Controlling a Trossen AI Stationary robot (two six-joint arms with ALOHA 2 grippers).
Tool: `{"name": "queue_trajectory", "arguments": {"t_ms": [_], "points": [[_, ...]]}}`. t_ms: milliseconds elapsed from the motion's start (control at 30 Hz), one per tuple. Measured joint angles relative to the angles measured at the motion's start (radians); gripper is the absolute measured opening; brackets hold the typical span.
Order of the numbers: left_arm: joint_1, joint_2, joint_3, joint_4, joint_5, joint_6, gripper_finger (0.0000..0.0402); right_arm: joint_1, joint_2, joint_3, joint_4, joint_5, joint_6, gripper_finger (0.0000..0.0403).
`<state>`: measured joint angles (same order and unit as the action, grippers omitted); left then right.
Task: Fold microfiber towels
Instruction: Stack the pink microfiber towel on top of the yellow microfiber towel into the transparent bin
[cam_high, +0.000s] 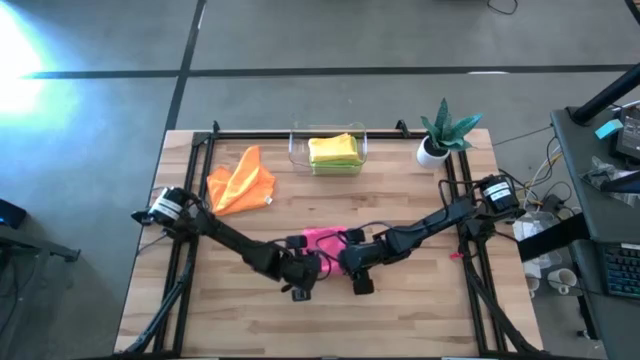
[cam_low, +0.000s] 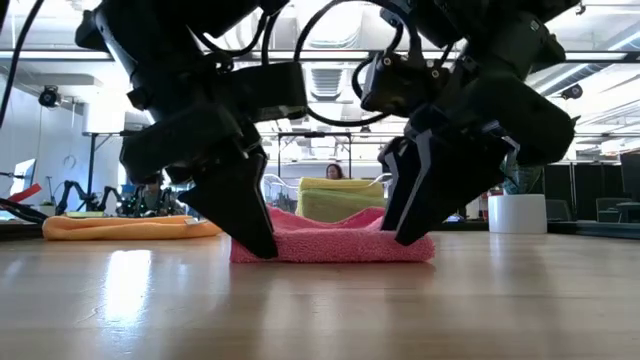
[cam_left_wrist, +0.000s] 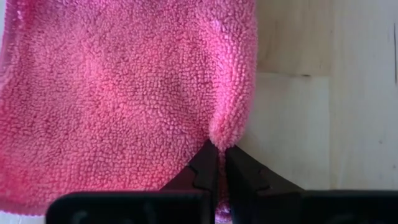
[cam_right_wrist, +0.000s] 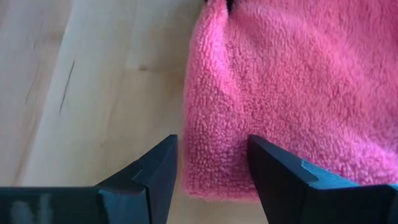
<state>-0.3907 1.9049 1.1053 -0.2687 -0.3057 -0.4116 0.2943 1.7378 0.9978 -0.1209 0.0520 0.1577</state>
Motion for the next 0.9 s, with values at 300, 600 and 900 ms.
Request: {"name": "queue_trajectory", "arguments": {"t_ms": [300,600,900], "points": [[0.043,-0.002,0.009,0.000,0.083,-0.079,0.0001,0.000,0.000,-0.046,0.004,0.027,0.014,0.0184],[0.101,-0.007,0.007,0.003,0.206,-0.132,0.0000,0.000,0.000,-0.046,-0.003,0.059,0.028,0.0091],[0.125,-0.052,0.006,-0.014,0.245,-0.050,0.0000,-0.002,-0.002,0.020,-0.141,0.045,0.091,0.0012]]}}
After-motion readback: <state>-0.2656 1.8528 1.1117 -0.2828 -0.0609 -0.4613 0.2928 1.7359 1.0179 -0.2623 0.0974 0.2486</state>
